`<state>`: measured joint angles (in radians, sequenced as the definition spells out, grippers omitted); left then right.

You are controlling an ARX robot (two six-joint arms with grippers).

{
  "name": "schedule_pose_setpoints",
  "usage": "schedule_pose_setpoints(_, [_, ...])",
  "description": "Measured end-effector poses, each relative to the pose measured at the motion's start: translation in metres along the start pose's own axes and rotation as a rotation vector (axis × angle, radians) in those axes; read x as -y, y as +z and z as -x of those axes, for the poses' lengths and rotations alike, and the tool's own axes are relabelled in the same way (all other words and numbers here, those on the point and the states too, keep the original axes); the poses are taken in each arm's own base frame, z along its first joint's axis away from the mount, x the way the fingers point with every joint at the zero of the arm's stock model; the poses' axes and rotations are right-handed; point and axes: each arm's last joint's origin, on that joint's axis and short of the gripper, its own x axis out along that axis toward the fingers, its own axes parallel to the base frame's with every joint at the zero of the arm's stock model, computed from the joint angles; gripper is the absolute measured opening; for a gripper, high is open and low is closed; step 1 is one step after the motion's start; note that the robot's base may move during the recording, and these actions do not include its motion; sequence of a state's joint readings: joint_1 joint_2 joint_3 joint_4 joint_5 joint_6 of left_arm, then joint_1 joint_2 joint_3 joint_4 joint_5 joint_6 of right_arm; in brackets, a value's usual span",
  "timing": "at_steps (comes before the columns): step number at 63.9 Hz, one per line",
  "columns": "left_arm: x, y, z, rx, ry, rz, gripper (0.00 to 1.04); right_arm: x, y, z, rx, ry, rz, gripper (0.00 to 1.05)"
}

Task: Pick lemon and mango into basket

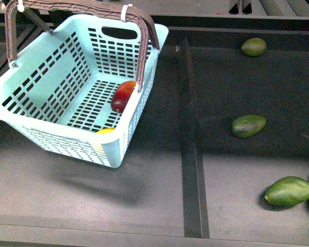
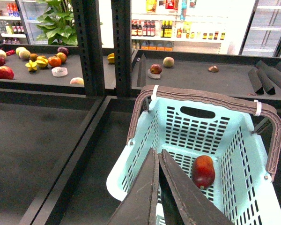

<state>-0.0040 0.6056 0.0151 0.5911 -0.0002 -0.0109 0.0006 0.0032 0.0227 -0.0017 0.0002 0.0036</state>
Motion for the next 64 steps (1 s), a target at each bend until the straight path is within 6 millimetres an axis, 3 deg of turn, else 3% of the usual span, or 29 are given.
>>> schedule_pose_setpoints(64, [0.0,0.001,0.039,0.008,0.0,0.0,0.04,0.0,0.0,0.0,0.0,0.0,0.0,0.96])
